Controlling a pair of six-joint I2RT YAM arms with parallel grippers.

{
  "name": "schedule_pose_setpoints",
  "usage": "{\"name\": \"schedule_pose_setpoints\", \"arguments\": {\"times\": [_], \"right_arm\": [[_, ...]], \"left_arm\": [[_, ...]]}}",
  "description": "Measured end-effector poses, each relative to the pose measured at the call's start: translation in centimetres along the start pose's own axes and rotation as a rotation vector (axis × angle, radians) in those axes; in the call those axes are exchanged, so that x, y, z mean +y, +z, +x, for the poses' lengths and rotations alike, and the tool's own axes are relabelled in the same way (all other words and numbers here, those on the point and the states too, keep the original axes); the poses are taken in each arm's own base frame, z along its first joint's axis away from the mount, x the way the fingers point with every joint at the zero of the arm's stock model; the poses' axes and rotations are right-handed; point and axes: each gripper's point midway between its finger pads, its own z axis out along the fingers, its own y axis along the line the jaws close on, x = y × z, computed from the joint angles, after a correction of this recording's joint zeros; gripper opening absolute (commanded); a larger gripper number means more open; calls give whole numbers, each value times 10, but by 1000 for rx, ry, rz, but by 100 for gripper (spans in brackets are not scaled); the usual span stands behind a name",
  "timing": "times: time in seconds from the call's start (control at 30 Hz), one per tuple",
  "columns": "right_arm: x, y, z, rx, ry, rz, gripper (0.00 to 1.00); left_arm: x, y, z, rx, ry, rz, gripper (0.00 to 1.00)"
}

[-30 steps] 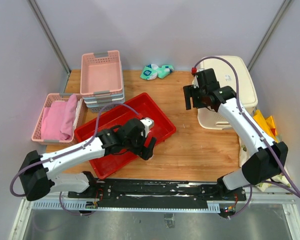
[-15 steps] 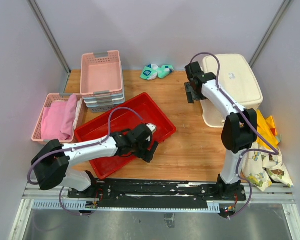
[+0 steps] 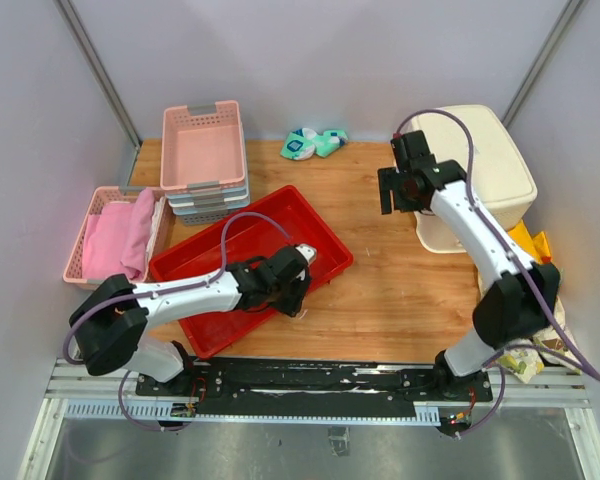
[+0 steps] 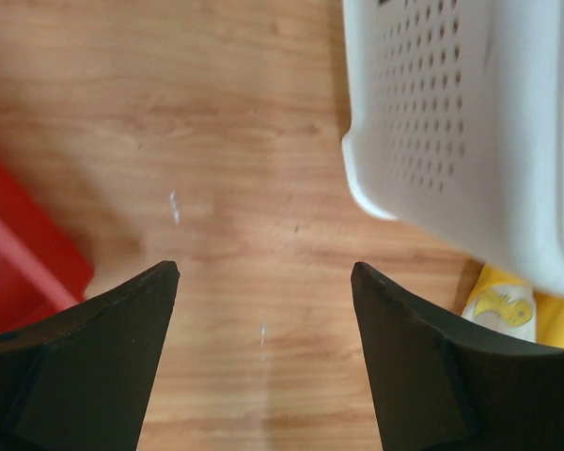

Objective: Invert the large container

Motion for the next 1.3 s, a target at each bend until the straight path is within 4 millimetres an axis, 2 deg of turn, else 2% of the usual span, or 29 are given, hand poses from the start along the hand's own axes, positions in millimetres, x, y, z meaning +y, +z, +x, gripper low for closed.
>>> {"name": "schedule_pose_setpoints", "arguments": {"times": [0.07,0.2,0.3,0.37,0.47,0.57,0.6,0.63,0.77,0.87,0.97,1.07,1.13,1.3], "right_arm": [[5,-20,20,-12,15,-65,76],[4,-52,48,-34,59,-133,74],[-3,-78,57,-79,103,-153,73],[-12,-100,55,-143,137,-156,73],[-30,-131,49,-260,190,-131,73],[-46,-157,41,-332,218,-99,73],[-51,-167,34,-358,227,-90,73],[-55,-176,26,-384,236,-81,73],[-71,-200,2,-458,259,-33,73],[-85,-213,-1,-488,268,19,73],[-98,-227,-3,-526,282,64,73],[-111,-244,-5,-572,295,99,73],[-116,-250,-6,-589,301,113,73],[-118,-249,-5,-584,295,129,73]], "left_arm": [[-2,1,-3,-4,-2,3,30],[-13,-4,-18,-41,30,44,4],[-27,-14,-32,-82,2,87,0],[-31,-20,-37,-89,-10,101,0],[-47,-35,-55,-100,-51,152,0],[-78,-63,-90,-148,-116,267,0],[-98,-82,-113,-190,-151,352,0],[-103,-87,-119,-202,-161,375,0],[-146,-139,-167,-299,-230,606,0],[-167,-172,-198,-361,-303,779,0],[-174,-189,-222,-390,-394,925,0],[-172,-190,-246,-403,-524,1045,0],[-168,-183,-254,-403,-608,1109,0],[-156,-148,-248,-314,-827,1260,0]]}}
